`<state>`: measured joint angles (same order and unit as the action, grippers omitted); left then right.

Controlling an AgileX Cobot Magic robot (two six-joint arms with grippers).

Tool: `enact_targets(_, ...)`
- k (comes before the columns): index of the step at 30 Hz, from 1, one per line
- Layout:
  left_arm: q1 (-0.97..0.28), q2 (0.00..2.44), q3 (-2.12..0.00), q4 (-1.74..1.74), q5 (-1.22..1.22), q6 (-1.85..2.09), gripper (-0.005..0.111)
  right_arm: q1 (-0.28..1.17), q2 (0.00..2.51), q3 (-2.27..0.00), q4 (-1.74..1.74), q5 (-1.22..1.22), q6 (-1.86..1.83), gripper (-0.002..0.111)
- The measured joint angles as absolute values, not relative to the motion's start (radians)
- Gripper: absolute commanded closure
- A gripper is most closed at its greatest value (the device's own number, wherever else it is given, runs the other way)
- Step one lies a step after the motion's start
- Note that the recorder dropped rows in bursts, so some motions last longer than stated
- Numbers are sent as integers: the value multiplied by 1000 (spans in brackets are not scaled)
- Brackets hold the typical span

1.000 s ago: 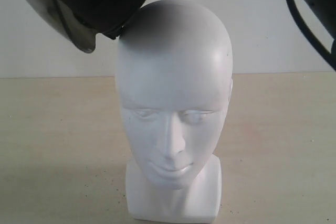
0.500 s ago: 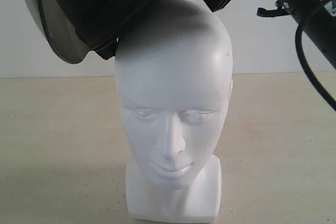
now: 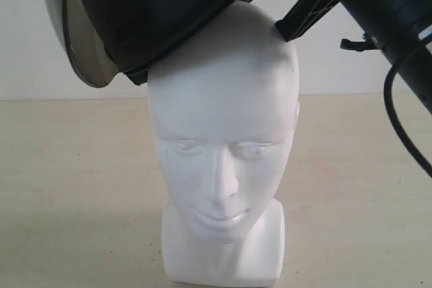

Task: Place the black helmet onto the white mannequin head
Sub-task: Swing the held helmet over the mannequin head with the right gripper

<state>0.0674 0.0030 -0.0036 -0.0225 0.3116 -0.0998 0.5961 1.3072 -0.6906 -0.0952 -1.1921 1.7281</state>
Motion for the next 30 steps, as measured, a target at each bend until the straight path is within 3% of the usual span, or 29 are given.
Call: enact_targets(30, 67, 3, -4, -23, 312, -100, 102, 596, 1297, -605, -30, -1257, 1716, 109)
